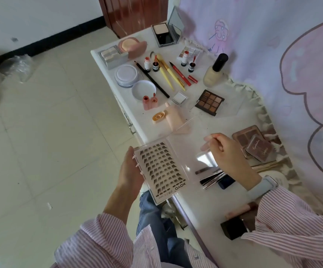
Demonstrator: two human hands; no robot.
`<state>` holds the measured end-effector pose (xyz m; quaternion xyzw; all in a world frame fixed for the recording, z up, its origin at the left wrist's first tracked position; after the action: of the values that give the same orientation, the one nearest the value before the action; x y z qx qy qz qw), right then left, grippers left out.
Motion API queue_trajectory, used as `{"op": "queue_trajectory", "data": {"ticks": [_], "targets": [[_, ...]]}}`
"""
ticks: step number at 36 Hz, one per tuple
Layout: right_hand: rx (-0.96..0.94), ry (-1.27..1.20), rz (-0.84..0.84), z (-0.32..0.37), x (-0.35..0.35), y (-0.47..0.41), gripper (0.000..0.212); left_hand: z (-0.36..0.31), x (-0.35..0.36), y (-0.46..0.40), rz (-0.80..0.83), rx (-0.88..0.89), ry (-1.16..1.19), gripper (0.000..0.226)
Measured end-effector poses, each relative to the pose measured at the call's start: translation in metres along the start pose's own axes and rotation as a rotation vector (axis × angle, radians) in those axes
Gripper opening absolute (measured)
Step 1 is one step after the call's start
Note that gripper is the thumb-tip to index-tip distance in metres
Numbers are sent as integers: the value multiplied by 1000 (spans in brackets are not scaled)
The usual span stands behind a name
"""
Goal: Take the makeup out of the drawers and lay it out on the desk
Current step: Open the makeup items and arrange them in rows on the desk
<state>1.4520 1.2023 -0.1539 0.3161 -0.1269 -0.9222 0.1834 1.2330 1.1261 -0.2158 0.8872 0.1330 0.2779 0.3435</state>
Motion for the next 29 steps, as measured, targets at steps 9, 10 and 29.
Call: {"op": "queue_trajectory", "data": {"ticks": [9,10,29], "targets": [[59,-104,101,-19,6,5,7,3,16,0,-80,139,-232,36],[73,-97,106,-21,5,6,8,4,19,2,-70,141,-256,32],[212,-195,49,-20,-33,22,15,17,52,5,-40,140,-587,42]]}}
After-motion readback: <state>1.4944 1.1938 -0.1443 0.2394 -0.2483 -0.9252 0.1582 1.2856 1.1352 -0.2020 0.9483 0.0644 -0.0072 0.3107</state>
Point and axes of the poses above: each hand's wrist, its own y-axis away from the middle knuckle, its own x-axis out of the palm, z = x × y, the point moved 5 cm from there along -y, towards the middle knuckle, and after that the axes turned 9 degrees about z, right-handed, at the moved point
